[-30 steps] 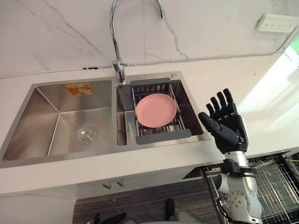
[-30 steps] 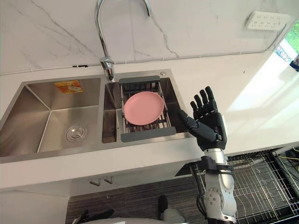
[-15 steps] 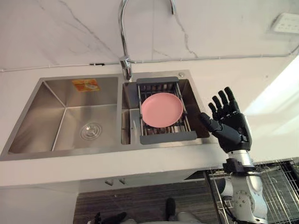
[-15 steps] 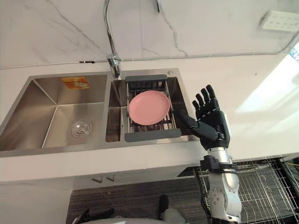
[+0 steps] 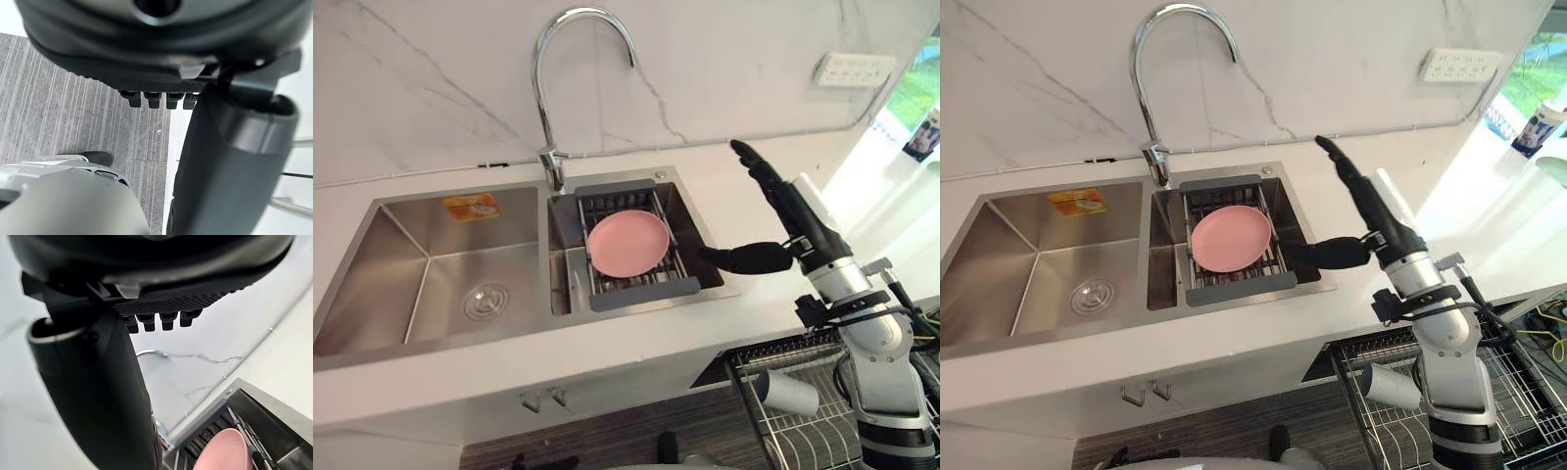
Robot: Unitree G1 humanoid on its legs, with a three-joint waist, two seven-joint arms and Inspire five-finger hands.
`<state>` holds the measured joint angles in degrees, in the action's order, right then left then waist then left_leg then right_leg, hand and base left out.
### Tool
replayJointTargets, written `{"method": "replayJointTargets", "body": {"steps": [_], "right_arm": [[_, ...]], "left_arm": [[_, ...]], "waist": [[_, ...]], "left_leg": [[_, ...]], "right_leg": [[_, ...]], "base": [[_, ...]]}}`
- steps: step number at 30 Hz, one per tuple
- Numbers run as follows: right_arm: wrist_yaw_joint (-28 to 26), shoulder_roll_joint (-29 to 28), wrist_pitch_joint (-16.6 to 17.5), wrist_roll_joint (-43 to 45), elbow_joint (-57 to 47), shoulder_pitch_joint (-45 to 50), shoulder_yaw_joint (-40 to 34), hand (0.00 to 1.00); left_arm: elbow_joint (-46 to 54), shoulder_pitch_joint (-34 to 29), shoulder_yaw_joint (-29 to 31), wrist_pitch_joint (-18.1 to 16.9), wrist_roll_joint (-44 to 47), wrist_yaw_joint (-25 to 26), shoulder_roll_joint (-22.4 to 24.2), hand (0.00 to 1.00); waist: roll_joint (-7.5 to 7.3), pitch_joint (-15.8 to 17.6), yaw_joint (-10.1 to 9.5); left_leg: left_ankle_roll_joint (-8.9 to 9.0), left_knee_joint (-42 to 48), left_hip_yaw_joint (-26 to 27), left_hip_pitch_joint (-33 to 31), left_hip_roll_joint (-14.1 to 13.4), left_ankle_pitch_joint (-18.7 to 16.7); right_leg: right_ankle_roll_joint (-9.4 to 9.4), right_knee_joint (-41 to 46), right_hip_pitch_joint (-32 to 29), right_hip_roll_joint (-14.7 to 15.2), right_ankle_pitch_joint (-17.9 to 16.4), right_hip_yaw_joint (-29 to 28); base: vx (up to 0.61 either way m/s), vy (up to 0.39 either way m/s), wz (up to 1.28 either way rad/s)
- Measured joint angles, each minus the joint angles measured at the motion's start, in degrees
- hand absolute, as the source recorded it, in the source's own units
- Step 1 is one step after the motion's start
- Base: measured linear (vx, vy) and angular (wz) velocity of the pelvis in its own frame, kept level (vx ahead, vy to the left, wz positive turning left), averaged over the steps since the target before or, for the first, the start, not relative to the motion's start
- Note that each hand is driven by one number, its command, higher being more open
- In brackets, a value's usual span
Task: Walk over to the sink, pick up the cup, carry it to the dishwasher, place the cup inside the dishwasher, then close the dishwasher door
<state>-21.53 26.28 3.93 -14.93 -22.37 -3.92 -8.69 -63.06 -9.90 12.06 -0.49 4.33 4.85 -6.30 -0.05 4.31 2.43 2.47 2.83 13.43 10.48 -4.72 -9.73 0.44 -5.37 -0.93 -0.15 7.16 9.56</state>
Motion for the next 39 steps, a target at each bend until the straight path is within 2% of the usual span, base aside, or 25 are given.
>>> {"method": "replayJointTargets", "body": {"steps": [1, 2, 3, 4, 5, 6, 9, 17, 29, 39], "right_arm": [[-1.38, 0.69, -0.02, -2.68, -0.08, -1.38, 1.91, 1.0], [-2.43, 1.08, -0.09, -4.97, -0.12, -2.46, 3.48, 1.0], [-3.26, 1.29, -0.29, -6.58, -0.18, -3.28, 5.26, 1.0], [-4.01, 1.4, -0.28, -8.08, -0.51, -3.65, 6.66, 1.0], [-4.93, 1.47, -0.07, -10.49, -0.53, -4.44, 8.1, 1.0], [-5.54, 1.84, -0.07, -12.84, -0.41, -6.03, 9.18, 1.0], [-6.35, 2.53, -0.14, -17.98, 1.3, -9.46, 10.22, 1.0], [-6.78, 4.73, -0.07, -27.1, 7.32, -15.34, 14.95, 1.0], [-4.5, 5.29, 1.21, -29.45, 18.2, -19.46, 20.15, 1.0], [0.02, 5.3, 2.02, -30.78, 26.51, -22.09, 22.38, 1.0]], "left_arm": [[-0.04, -0.17, 0.01, 0.53, -0.01, -0.04, -0.27, 1.0], [-0.13, -0.48, 0.09, 0.95, 0.05, -0.12, -0.08, 1.0], [-0.23, -1.03, 0.52, 1.15, 0.15, -0.12, 0.12, 1.0], [0.06, -1.44, 1.42, 1.26, 0.19, -0.14, -0.33, 1.0], [0.03, -1.5, 2.12, 1.57, 0.15, -0.08, -0.82, 1.0], [-0.01, -1.17, 2.05, 1.99, 0.12, -0.18, -0.79, 1.0], [0.24, -0.15, 1.57, 3.23, 0.09, -0.65, -0.67, 1.0], [0.46, 0.96, 1.56, 6.23, 0.1, -2.12, -1.05, 1.0], [2.49, 0.71, 1.49, 7.41, 0.25, -2.71, -0.94, 1.0], [4.19, 0.17, 1.54, 7.67, 0.29, -3.19, -1.27, 1.0]], "waist": [[-0.51, -0.17, -0.15], [0.21, -0.4, -0.38], [0.49, -0.8, -0.77], [-0.4, -1.34, -0.62], [-1.29, -2.07, -0.99], [-1.67, -2.3, -1.38], [-1.3, -1.99, -1.41], [-1.33, -1.99, -1.68], [-1.68, -1.77, -3.28], [-1.66, -1.19, -2.96]], "left_leg": [[-0.75, -0.66, 0.16, -0.26, -0.08, 0.4], [-1.94, -1.02, 0.18, -1.1, -1.17, 0.04], [-2.14, -1.24, 0.29, -1.41, -1.78, 0.04], [-1.78, -1.27, -0.07, -1.34, -1.52, 0.27], [-1.31, -1.17, -0.37, -1.39, -1.43, 0.49], [-0.38, -0.95, -0.56, -1.67, -1.55, 1.07], [0.53, -0.77, -1.51, -2.7, -2.06, 1.63], [0.84, -1.05, -1.9, -3.1, -2.01, 1.82], [-0.24, -1.54, -3.39, -4.31, 0.14, 3.25], [0.0, -1.53, -4.45, -4.61, -0.2, 3.62]], "right_leg": [[-0.18, 0.0, -0.37, -0.12, -1.18, 0.31], [-0.11, 0.7, -0.41, -0.63, -1.94, 1.23], [1.03, 4.41, -1.52, -0.61, -1.68, 2.08], [0.59, 5.99, -1.3, 0.27, -2.19, 2.05], [0.21, 2.25, 0.6, 0.18, -2.62, 1.76], [0.63, 0.03, 1.39, -0.14, -1.16, 2.23], [0.65, 0.02, 0.66, -0.53, -0.77, 2.87], [0.49, 0.01, 0.33, -0.49, -0.25, 3.46], [-0.43, -0.02, -0.24, 1.87, 0.84, 4.77], [-0.7, -0.01, -0.2, 1.75, -0.21, 6.0]], "base": [[-0.15, -0.029, 0.08], [-0.08, -0.022, -0.01], [0.0, 0.0, 0.0], [0.08, 0.006, 0.06], [0.09, -0.043, 0.11], [0.07, -0.05, 0.08], [0.02, -0.03, 0.13], [0.03, 0.036, 0.02], [-0.02, 0.062, 0.07], [0.0, 0.004, 0.04]]}}
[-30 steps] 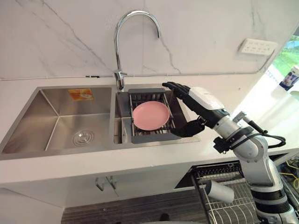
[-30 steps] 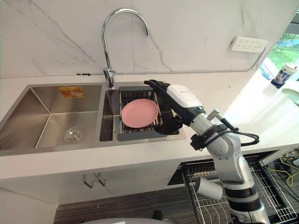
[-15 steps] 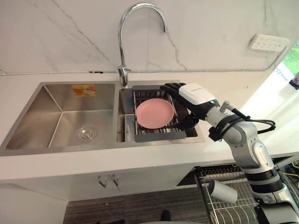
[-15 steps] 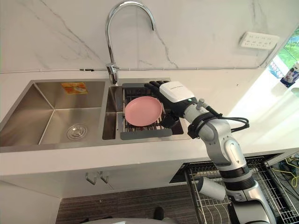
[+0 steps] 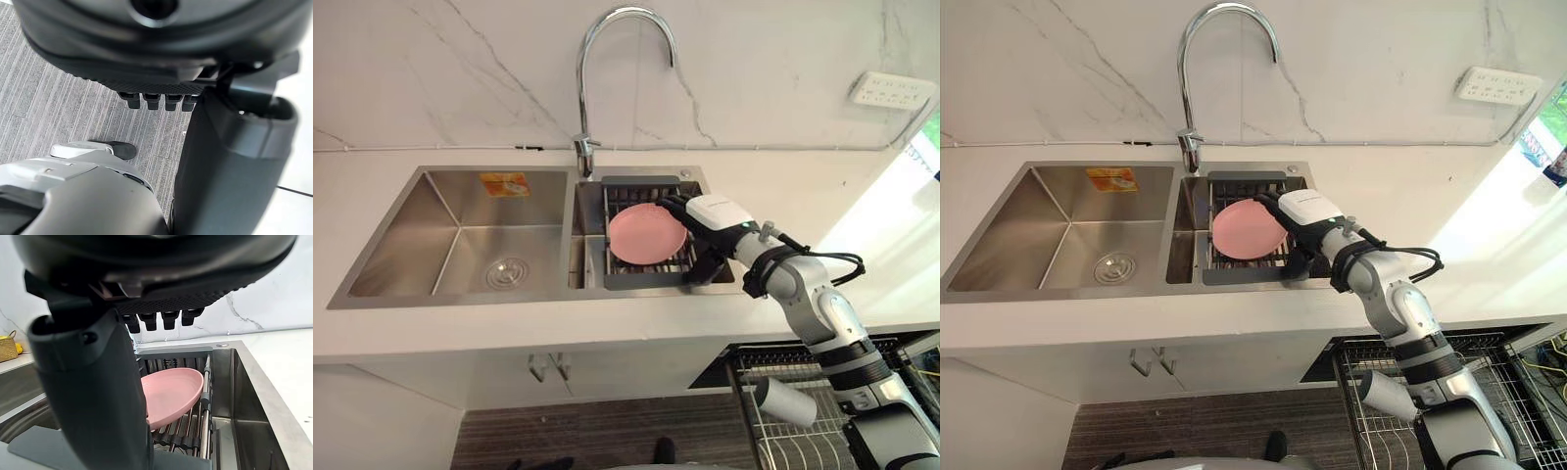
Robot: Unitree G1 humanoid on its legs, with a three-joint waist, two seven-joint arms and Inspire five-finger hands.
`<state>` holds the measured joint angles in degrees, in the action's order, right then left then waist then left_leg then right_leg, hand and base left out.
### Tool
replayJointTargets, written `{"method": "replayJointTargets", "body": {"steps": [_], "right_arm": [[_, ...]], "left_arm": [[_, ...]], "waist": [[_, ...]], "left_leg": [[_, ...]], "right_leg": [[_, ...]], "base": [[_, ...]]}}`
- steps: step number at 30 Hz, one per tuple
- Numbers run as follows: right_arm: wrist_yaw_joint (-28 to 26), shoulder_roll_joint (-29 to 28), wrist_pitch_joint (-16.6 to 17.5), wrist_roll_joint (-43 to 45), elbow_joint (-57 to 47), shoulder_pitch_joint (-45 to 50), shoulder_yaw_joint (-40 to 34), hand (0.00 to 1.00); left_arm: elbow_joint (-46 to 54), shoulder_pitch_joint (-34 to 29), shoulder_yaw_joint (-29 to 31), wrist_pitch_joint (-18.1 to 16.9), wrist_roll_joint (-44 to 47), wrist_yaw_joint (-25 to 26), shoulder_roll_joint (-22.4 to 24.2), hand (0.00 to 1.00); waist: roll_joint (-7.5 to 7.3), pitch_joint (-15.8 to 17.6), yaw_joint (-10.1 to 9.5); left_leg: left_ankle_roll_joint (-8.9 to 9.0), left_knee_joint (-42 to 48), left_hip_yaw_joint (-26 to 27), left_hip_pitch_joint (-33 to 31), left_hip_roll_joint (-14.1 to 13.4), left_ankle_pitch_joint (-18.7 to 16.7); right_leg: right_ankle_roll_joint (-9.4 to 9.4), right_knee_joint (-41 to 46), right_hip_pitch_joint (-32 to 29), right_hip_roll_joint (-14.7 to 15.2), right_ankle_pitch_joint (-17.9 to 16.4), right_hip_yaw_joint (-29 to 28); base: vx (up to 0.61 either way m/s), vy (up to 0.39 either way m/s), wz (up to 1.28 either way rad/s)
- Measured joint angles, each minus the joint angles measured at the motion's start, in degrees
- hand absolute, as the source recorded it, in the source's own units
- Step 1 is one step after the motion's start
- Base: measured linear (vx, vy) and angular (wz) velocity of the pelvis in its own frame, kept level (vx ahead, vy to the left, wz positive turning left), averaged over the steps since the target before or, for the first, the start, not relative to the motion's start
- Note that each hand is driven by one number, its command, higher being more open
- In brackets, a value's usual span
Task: Walk over to the sink, pick up the cup, carry it to the dishwasher, place the cup inside the dishwasher, then close the dishwasher door
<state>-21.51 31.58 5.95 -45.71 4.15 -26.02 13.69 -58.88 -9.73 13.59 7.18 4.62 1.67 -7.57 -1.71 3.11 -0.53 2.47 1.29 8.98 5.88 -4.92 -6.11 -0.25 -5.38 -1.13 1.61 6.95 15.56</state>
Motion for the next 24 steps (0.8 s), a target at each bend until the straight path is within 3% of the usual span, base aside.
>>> {"method": "replayJointTargets", "body": {"steps": [19, 24], "right_arm": [[9.59, 0.0, 0.64, -7.72, 13.65, -3.17, 2.94, 1.0], [13.3, -0.14, 0.83, -8.51, 15.91, -3.3, 4.14, 1.0]], "left_arm": [[1.23, -0.05, 0.25, -0.92, 0.0, 1.03, 0.81, 1.0], [2.32, -0.34, 0.62, -1.42, 0.02, 1.9, 0.79, 1.0]], "waist": [[-0.5, 1.1, -1.54], [-1.3, 2.18, -1.78]], "left_leg": [[0.21, -0.63, -2.25, 0.0, 0.12, 0.1], [0.11, -0.66, -3.16, 0.11, 0.72, 0.24]], "right_leg": [[-0.03, 0.02, 0.89, 0.36, 0.27, 2.59], [-0.26, 0.01, 1.42, 1.05, 0.4, 3.37]], "base": [[0.02, 0.019, 0.07], [0.0, 0.042, 0.08]]}}
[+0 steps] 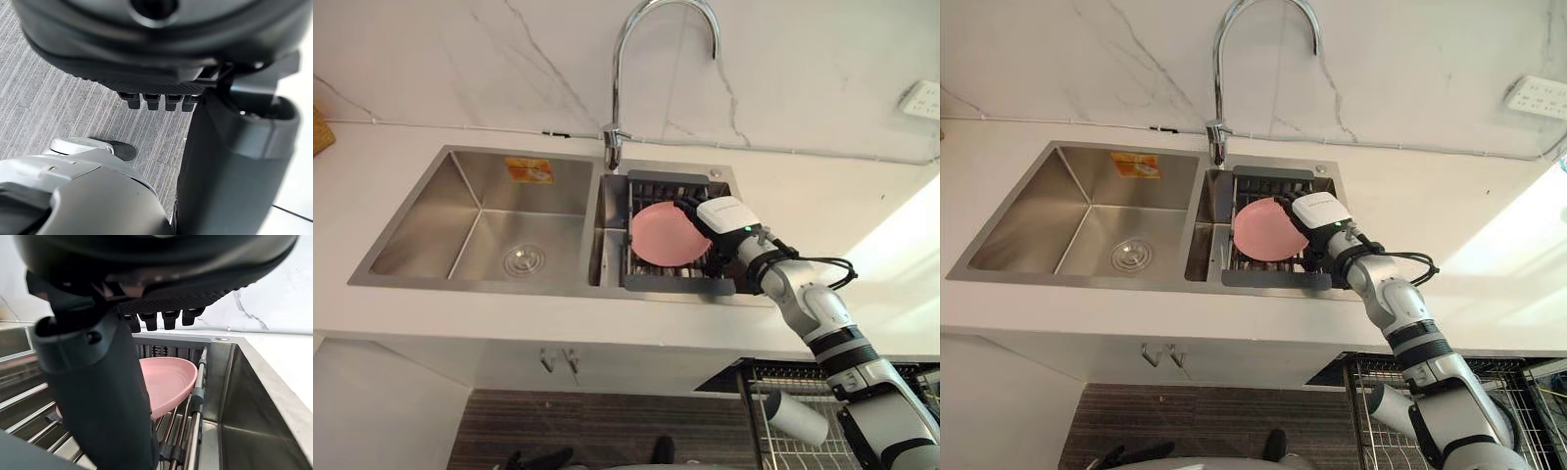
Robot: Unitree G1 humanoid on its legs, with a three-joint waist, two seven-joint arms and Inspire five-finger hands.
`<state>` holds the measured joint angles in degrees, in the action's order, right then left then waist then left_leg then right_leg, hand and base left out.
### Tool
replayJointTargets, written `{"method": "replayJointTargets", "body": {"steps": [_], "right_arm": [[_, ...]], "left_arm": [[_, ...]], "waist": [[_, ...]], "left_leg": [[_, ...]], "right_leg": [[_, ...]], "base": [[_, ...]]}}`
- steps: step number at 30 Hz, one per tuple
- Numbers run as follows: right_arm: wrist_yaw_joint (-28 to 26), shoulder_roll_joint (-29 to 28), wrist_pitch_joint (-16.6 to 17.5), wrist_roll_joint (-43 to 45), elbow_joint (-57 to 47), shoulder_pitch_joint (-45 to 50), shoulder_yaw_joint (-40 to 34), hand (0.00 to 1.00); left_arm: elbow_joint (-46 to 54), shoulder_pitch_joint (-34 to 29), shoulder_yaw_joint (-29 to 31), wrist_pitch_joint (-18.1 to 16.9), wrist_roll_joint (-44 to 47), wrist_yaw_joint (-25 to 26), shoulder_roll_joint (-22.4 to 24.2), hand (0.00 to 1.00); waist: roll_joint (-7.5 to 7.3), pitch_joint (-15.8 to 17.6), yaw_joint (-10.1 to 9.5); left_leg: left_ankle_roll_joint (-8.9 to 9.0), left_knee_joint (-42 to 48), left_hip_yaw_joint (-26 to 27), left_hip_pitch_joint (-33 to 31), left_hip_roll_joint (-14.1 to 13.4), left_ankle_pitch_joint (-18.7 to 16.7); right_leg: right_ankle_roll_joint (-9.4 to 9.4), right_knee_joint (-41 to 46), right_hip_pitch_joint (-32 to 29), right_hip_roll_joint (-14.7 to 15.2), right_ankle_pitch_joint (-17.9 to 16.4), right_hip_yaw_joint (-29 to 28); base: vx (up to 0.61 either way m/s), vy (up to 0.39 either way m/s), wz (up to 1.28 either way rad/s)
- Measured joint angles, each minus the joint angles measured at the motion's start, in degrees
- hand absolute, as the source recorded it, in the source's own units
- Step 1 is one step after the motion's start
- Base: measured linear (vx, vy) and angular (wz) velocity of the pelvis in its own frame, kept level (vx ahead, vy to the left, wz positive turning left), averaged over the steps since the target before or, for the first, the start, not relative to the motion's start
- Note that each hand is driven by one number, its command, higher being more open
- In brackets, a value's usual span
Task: Walk over to the sink, pick up the cup, carry it to the dishwasher, place the cup inside the dishwasher, then close the dishwasher door
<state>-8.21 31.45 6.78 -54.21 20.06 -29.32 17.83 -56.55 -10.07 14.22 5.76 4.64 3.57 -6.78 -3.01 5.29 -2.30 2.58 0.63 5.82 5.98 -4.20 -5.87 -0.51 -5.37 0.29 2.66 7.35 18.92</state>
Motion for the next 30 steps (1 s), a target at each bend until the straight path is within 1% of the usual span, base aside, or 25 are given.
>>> {"method": "replayJointTargets", "body": {"steps": [4, 5, 9, 16, 21, 24, 30], "right_arm": [[2.28, -0.26, 0.57, -0.04, 1.36, 0.01, 0.42, 1.0], [2.93, -0.35, 0.92, -0.08, 1.77, 0.01, 0.45, 0.0], [5.92, -0.85, 1.84, -1.25, 2.01, 0.02, 0.51, 0.0], [10.23, -2.3, 2.33, -2.53, 4.0, 0.84, 0.63, 0.0], [18.12, -2.62, 3.01, -4.49, 2.61, 1.0, 1.01, 0.0], [19.56, -2.7, 2.38, -4.47, 2.56, 1.4, 0.98, 0.0], [19.96, -2.65, 1.53, -4.29, 2.53, 2.95, 0.48, 0.0]], "left_arm": [[0.08, -0.01, 0.02, -0.14, 0.02, 0.37, 0.03, 1.0], [0.11, -0.01, 0.02, -0.2, 0.01, 0.4, 0.03, 1.0], [0.49, 0.07, 0.01, -0.71, 0.01, 0.92, 0.0, 1.0], [0.62, 0.05, -0.03, -1.14, 0.0, 1.37, 0.08, 1.0], [0.62, 0.04, -0.04, -1.94, -0.03, 1.51, 0.16, 1.0], [0.61, -0.19, -0.04, -2.51, -0.03, 1.7, 0.18, 1.0], [0.6, -0.68, -0.04, -3.26, -0.04, 2.67, 0.27, 1.0]], "waist": [[-0.05, 0.27, -0.07], [-0.05, 0.33, -0.1], [-0.22, 1.48, -0.15], [-0.18, 1.77, -0.16], [-0.19, 1.79, -0.32], [-0.21, 1.81, -0.63], [-0.19, 1.92, -0.42]], "left_leg": [[-0.17, -0.01, -0.36, -0.04, 0.38, 0.11], [-0.18, -0.01, -0.41, -0.02, 0.43, 0.12], [-0.26, -0.01, -0.58, 0.04, 0.46, 0.23], [-0.26, -0.1, -0.79, 0.01, 0.45, 0.3], [-0.28, -0.1, -1.25, 0.02, 0.48, 0.37], [-0.34, -0.11, -1.3, 0.02, 0.62, 0.42], [-0.36, -0.11, -1.21, 0.02, 0.68, 0.42]], "right_leg": [[-0.22, 0.0, 0.19, 0.38, 0.05, 0.33], [-0.24, 0.0, 0.26, 0.43, 0.05, 0.38], [-0.25, 0.0, 0.41, 0.45, 0.05, 0.51], [-0.25, 0.01, 0.44, 0.45, 0.04, 0.77], [-0.26, 0.01, 0.64, 0.51, 0.05, 1.17], [-0.27, 0.01, 0.65, 0.65, 0.05, 1.17], [-0.31, 0.01, 0.62, 0.69, 0.06, 0.92]], "base": [[0.0, 0.035, 0.06], [0.0, 0.029, 0.04], [0.0, 0.0, 0.0], [0.0, 0.0, 0.0], [0.0, 0.011, 0.03], [0.0, 0.007, 0.01], [0.0, 0.0, 0.0]]}}
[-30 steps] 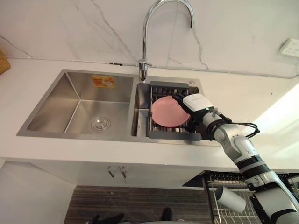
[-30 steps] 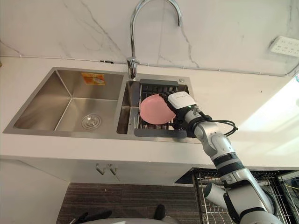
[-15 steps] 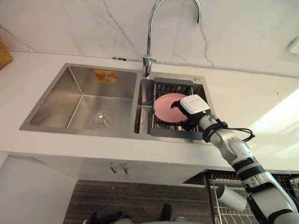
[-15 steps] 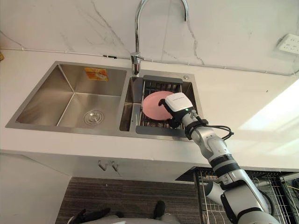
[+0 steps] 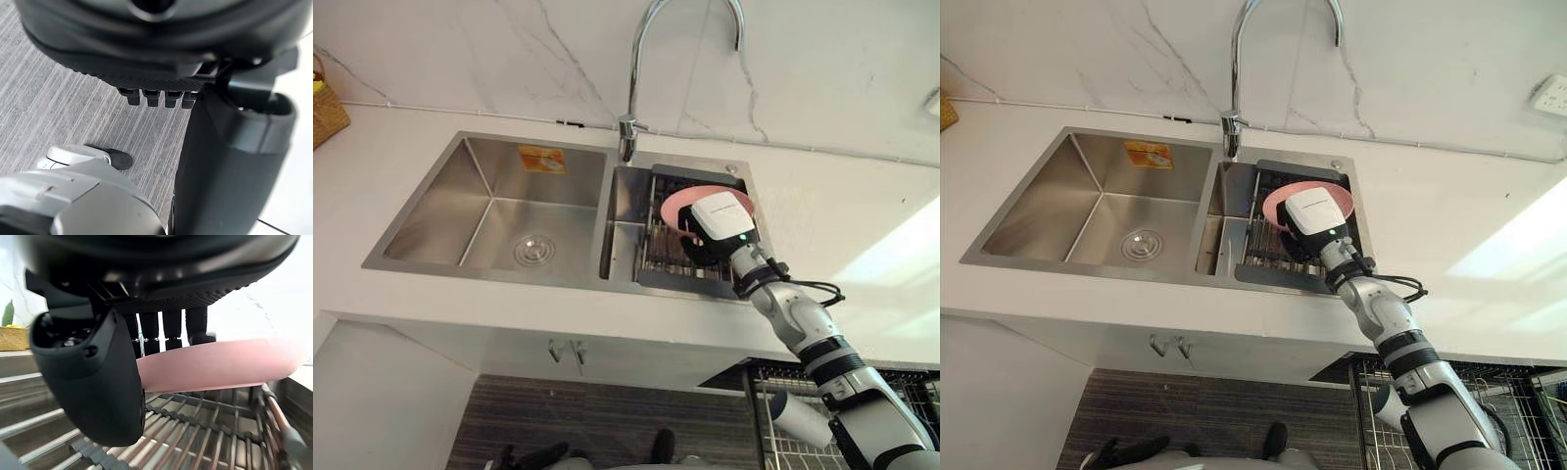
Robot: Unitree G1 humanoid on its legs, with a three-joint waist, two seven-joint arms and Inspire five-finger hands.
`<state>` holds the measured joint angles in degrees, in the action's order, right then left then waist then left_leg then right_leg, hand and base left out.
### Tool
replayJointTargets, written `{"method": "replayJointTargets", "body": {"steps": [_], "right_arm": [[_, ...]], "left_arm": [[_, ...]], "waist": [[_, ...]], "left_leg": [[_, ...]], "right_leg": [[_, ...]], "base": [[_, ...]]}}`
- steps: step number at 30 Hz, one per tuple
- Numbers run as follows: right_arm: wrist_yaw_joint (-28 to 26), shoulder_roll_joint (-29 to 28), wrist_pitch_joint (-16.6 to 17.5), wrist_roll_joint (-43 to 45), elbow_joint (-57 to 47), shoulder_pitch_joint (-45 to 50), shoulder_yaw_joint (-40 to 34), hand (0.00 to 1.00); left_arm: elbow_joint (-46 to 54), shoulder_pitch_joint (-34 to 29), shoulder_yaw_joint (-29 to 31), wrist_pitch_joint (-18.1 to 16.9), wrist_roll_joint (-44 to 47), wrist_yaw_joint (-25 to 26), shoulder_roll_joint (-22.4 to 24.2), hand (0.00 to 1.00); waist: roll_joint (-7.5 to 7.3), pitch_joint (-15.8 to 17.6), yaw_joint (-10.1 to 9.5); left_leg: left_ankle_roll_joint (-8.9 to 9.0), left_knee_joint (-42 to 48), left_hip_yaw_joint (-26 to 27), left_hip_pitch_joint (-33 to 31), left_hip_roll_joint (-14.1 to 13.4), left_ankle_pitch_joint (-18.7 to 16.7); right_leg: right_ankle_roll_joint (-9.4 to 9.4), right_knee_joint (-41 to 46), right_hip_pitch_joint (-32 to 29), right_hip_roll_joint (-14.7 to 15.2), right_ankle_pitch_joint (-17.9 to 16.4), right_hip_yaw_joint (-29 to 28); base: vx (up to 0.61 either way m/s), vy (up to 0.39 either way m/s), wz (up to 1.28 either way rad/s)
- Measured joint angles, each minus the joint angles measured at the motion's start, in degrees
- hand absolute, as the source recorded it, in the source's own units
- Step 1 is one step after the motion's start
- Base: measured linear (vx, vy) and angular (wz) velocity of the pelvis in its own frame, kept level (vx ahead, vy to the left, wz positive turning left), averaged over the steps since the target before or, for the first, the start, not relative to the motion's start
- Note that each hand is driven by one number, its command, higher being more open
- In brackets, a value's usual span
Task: Walk over to the sink, pick up the cup, carry it to the dishwasher, place the cup inside the dishwasher, then close the dishwasher door
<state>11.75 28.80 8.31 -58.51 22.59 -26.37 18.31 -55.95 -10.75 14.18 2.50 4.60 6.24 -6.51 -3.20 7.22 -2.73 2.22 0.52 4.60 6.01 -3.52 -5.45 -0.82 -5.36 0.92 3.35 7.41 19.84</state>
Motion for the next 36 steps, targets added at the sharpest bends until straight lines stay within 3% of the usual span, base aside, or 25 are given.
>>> {"method": "replayJointTargets", "body": {"steps": [10, 20, 24, 29, 30, 31, 32, 33, 34, 36], "right_arm": [[0.62, 0.5, -0.09, 4.48, -4.91, 1.6, -2.78, 0.0], [0.64, 2.36, -0.39, 12.65, -17.56, 6.24, -12.21, 0.0], [0.58, 2.7, -0.3, 13.98, -24.95, 9.3, -16.46, 0.0], [0.6, 2.76, 0.4, 14.08, -32.33, 11.22, -22.39, 0.0], [0.62, 2.64, 0.45, 14.05, -32.74, 11.26, -22.96, 0.0], [0.62, 2.29, 0.4, 14.01, -32.74, 11.29, -22.95, 0.0], [0.68, 1.51, 0.37, 13.94, -32.64, 11.69, -22.93, 0.0], [0.67, -0.02, 0.4, 13.85, -32.11, 11.71, -22.24, 0.0], [0.67, -0.54, 0.54, 13.76, -31.97, 11.72, -21.8, 0.0], [0.69, -0.61, 2.38, 12.69, -30.67, 11.63, -19.93, 0.0]], "left_arm": [[0.11, -0.63, 0.01, -1.78, -0.02, -0.01, 0.11, 1.0], [0.64, -2.18, -0.2, -4.43, -0.17, -0.11, 0.45, 1.0], [0.99, -2.93, -0.57, -5.48, -1.58, -0.16, 0.46, 1.0], [1.74, -2.61, -0.59, -5.71, -4.71, -0.3, 0.41, 1.0], [1.77, -2.42, -0.53, -5.67, -4.92, -0.26, 0.14, 1.0], [1.9, -2.5, -0.48, -5.57, -5.3, -0.25, -0.12, 1.0], [1.82, -2.36, 0.09, -5.27, -5.57, -0.18, 0.14, 1.0], [1.91, -2.63, 0.53, -5.27, -5.54, 0.12, 0.18, 1.0], [1.95, -2.82, 1.07, -5.26, -5.08, 0.22, -0.12, 1.0], [2.01, -3.68, 2.69, -4.67, -1.76, 1.58, -0.86, 1.0]], "waist": [[0.05, 0.73, 0.47], [0.41, 0.95, 1.01], [0.6, 1.02, 2.03], [0.59, 0.98, 2.62], [0.37, 0.97, 3.38], [0.04, 0.94, 3.34], [1.74, 0.97, 3.46], [3.51, 1.08, 3.14], [3.67, 1.19, 2.73], [2.26, 0.21, 1.54]], "left_leg": [[0.0, 0.01, 0.48, 0.18, 0.0, -0.01], [-0.08, 0.13, 1.55, 0.66, 0.07, -0.16], [-0.29, 1.03, 4.33, 0.96, 0.05, -1.04], [-1.25, 4.78, 9.66, -1.11, 0.62, -3.73], [-1.79, 6.97, 11.96, -2.1, 1.03, -4.59], [-2.09, 7.77, 13.5, -2.33, 0.94, -4.6], [-2.72, 7.44, 16.61, -2.04, -0.94, -4.74], [-2.59, 6.42, 20.59, -0.37, -3.61, -4.74], [-2.51, 6.49, 22.91, 0.51, -4.6, -4.74], [-2.15, 9.15, 29.4, 2.4, -6.37, -5.01]], "right_leg": [[-0.03, 0.0, -0.07, -0.03, 0.02, -0.61], [-0.1, 0.0, -0.15, -0.09, 0.07, -2.07], [-0.06, 0.0, -1.0, -0.47, 0.85, -5.13], [-0.34, 0.31, -5.54, -1.1, 4.23, -13.97], [-0.73, 0.34, -6.88, -0.97, 4.92, -15.63], [-1.98, -0.01, -7.43, -0.68, 3.37, -16.04], [0.53, 2.66, -8.09, 0.06, -1.14, -7.5], [3.8, 13.65, -9.98, 1.93, -6.41, 4.48], [4.42, 19.39, -10.1, 3.71, -8.21, 9.46], [8.59, 32.65, -6.02, 12.62, -12.32, 23.37]], "base": [[0.0, 0.0, -0.01], [-0.01, 0.013, -0.06], [-0.01, 0.04, -0.37], [-0.06, 0.056, -0.95], [-0.06, 0.061, -0.88], [-0.11, 0.037, -1.1], [-0.12, 0.043, -1.29], [-0.09, 0.037, -1.35], [-0.03, 0.049, -1.38], [0.0, -0.037, -1.21]]}}
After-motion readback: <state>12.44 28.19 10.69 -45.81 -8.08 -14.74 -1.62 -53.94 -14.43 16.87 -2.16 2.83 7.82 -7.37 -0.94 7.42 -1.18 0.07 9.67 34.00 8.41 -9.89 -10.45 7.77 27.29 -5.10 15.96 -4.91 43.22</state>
